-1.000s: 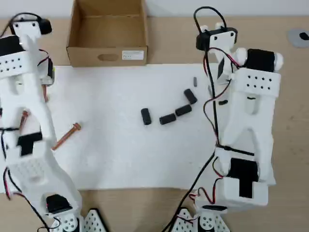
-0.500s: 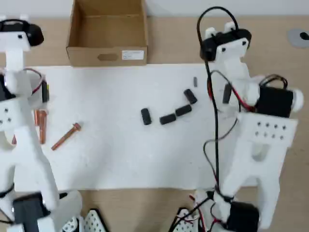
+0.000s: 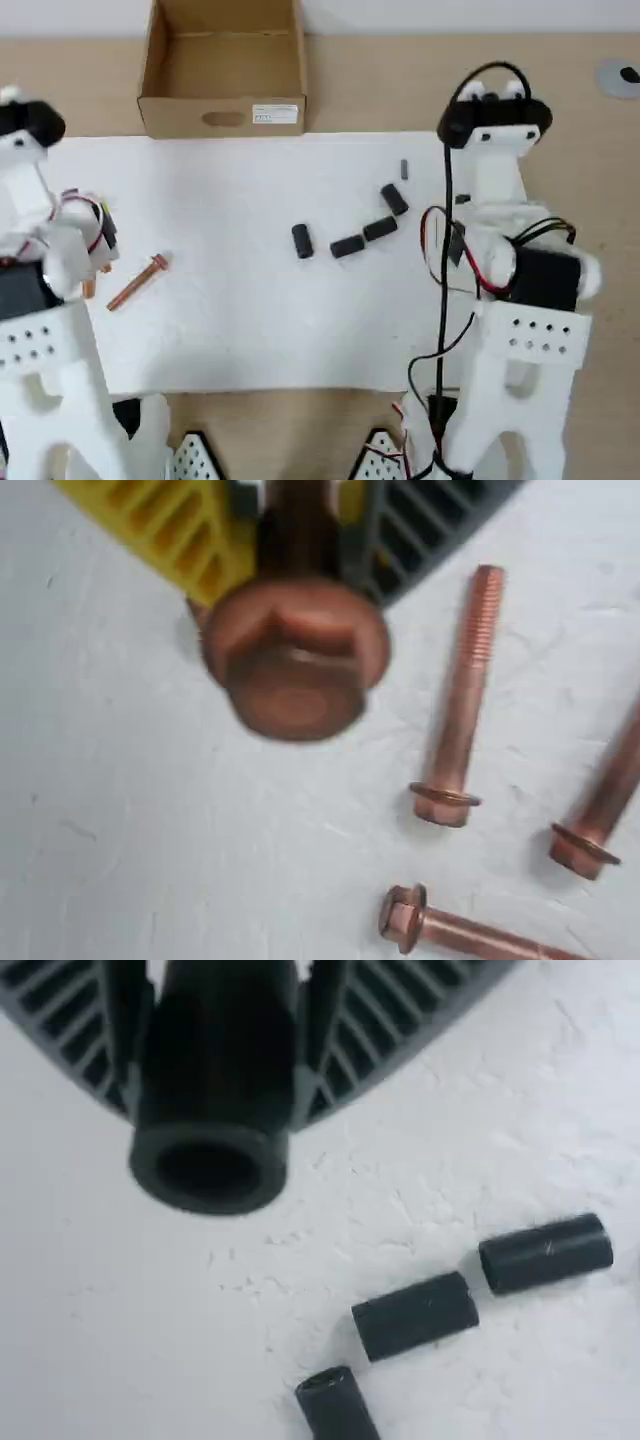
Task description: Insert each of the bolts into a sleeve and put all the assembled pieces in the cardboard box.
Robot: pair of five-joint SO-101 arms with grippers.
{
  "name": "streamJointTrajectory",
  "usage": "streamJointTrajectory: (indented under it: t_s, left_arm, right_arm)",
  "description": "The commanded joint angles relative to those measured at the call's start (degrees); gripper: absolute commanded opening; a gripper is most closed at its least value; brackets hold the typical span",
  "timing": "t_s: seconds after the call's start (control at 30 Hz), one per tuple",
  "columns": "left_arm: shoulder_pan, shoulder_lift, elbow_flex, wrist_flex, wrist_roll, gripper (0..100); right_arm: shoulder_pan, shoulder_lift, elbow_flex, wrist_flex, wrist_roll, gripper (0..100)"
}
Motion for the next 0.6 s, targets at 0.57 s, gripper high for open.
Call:
streamJointTrajectory:
  t_s: [0.57]
  left_arm:
    - [3.96, -17.27, 22.95, -16.79, 22.68, 0]
  right_arm:
    - [-18.15, -10.33, 26.42, -27.34, -4.31, 0.9]
